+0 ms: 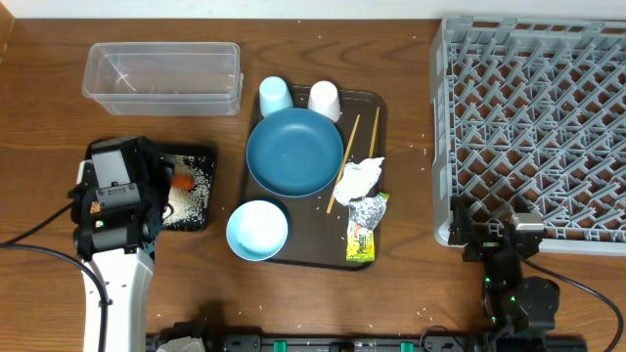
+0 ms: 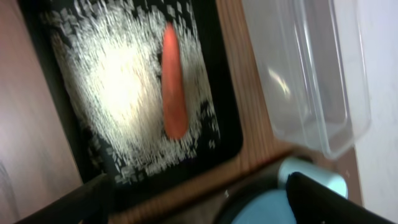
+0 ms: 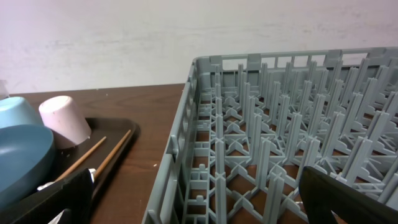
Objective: Sort waste into correct bins and load items into the dishwasher rack
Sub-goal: 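Move the left gripper back to the foil snack bar on the tray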
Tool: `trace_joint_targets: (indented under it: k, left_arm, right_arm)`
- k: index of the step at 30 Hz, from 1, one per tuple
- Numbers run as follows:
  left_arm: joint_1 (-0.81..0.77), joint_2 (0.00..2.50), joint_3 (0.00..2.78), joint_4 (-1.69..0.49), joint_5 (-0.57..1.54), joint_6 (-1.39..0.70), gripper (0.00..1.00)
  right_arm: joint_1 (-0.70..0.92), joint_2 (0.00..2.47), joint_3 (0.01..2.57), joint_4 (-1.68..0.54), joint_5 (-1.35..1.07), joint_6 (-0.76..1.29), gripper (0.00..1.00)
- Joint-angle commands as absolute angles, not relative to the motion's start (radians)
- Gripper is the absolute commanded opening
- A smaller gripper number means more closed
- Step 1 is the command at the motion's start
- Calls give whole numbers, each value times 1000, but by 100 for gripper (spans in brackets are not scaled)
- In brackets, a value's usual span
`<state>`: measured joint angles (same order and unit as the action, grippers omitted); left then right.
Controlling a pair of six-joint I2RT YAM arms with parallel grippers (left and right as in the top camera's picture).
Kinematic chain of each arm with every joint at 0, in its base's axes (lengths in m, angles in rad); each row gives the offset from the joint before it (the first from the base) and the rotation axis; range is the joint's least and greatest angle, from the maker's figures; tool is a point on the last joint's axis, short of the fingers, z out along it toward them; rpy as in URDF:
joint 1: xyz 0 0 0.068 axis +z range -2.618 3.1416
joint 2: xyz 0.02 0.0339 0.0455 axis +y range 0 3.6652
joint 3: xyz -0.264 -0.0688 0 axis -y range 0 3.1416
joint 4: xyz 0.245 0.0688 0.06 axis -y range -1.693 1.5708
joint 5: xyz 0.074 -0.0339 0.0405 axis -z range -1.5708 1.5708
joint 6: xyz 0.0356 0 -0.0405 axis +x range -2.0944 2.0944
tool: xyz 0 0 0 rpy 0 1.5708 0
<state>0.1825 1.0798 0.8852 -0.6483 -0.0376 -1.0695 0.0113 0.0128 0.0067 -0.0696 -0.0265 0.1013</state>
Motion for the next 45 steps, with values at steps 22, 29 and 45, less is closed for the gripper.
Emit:
trace_joint_targets:
  k: [22, 29, 45]
  left_arm:
    - [-401, 1260, 1260, -778, 362, -430, 94]
    - [-518, 1532, 1507, -1002, 164, -335, 98]
    - [-540, 1729, 1518, -941, 167, -221, 98]
  right_arm:
    - [-6, 12, 6, -74, -27, 92, 99]
    - [-6, 12, 6, -74, -27, 92, 99]
    - [-6, 12, 6, -74, -27, 92, 99]
